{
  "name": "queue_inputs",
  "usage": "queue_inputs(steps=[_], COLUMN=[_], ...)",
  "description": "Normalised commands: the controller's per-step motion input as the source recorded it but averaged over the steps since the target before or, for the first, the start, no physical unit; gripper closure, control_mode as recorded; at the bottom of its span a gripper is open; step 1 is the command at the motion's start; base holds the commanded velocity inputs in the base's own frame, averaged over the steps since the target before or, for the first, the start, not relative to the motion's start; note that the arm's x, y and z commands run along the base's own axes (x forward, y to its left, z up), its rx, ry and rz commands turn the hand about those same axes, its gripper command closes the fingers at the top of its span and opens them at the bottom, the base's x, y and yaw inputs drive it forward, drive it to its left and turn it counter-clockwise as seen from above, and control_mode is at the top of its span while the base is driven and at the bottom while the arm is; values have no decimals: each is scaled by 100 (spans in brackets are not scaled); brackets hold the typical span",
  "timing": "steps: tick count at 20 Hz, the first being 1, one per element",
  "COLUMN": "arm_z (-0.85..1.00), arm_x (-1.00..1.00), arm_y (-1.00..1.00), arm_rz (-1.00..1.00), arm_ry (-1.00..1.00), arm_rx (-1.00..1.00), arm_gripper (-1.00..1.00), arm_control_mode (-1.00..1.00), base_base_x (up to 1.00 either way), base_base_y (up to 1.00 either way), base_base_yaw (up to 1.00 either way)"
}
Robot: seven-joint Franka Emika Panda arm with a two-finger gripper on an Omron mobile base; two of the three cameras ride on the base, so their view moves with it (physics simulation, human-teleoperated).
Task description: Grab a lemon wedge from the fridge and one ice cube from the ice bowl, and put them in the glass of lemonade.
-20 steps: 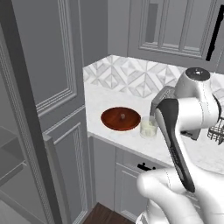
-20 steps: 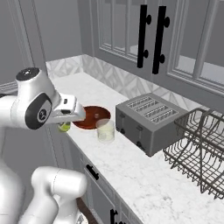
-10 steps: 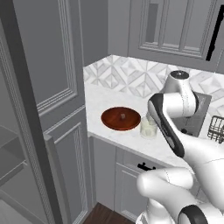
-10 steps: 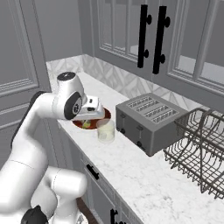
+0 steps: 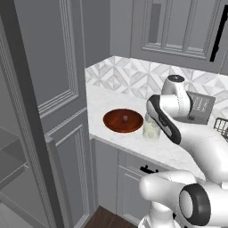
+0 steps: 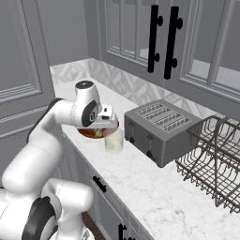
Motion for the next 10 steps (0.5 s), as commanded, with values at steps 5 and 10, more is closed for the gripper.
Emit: queue_inputs(steps=[5, 10], arm_z=[-16, -6], arm_x=[20, 53], arm_y=[0, 0], arm_rz=[0, 0], arm_ry=[0, 0], arm_rx=[0, 0], arm_gripper=[100, 100], arm_control_mode=[-100, -100], base_base_x=[0, 0], base_base_y=[0, 0], base_base_yaw=[0, 0])
